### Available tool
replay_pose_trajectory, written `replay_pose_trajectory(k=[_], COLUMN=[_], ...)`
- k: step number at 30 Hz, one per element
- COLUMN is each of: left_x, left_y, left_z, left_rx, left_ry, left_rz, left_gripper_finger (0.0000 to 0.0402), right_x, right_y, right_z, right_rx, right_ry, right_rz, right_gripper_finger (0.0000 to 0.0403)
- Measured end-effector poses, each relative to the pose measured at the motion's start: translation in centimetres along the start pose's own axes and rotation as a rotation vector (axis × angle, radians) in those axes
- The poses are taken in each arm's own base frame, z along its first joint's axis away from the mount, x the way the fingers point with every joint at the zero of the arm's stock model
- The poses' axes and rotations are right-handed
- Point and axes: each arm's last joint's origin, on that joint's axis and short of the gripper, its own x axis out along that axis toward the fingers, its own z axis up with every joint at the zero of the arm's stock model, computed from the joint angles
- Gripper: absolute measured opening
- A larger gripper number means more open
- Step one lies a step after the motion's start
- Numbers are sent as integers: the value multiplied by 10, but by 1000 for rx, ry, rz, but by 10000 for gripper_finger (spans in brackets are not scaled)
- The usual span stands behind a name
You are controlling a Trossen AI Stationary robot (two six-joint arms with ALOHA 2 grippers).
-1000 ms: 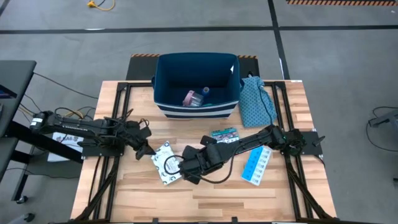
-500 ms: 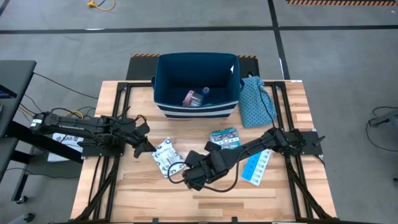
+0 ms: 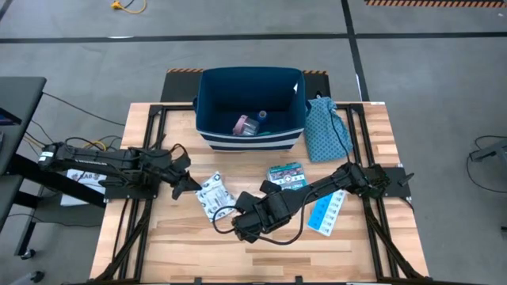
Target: Pick & place medical supplies in basket/bin
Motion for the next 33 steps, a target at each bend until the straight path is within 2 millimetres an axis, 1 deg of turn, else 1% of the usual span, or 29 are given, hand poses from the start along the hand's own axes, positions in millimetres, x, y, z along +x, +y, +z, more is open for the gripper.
replay_pose_trajectory(k=[16, 20, 22, 25, 28, 30, 31, 32, 33], left_x=[-1, -1, -1, -1, -1, -1, -1, -1, -1], left_y=[-2, -2, -1, -2, -2, -2, -2, -2, -2], left_z=[1, 1, 1, 2, 2, 2, 2, 2, 2], left_rx=[6, 11, 11, 14, 15, 15, 16, 16, 18], left_ry=[-10, -10, -16, -23, -24, -24, -24, -24, -24], left_rz=[-26, -20, -11, -15, -16, -16, -16, -16, -16], left_gripper_finger=[0, 0, 0, 0, 0, 0, 0, 0, 0], right_x=[2, 14, 18, 31, 32, 43, 50, 59, 70], right_y=[4, 9, 14, 19, 24, 32, 33, 33, 36], right_z=[1, 1, 3, 2, 2, 4, 1, -3, -2], right_rx=[8, 14, 41, 76, 92, 118, 113, 100, 106], right_ry=[-14, -1, -35, -55, -70, -90, -73, -43, -41], right_rz=[24, 51, 89, 117, 147, 177, 167, 139, 144], right_gripper_finger=[0, 0, 0, 0, 0, 0, 0, 0, 0])
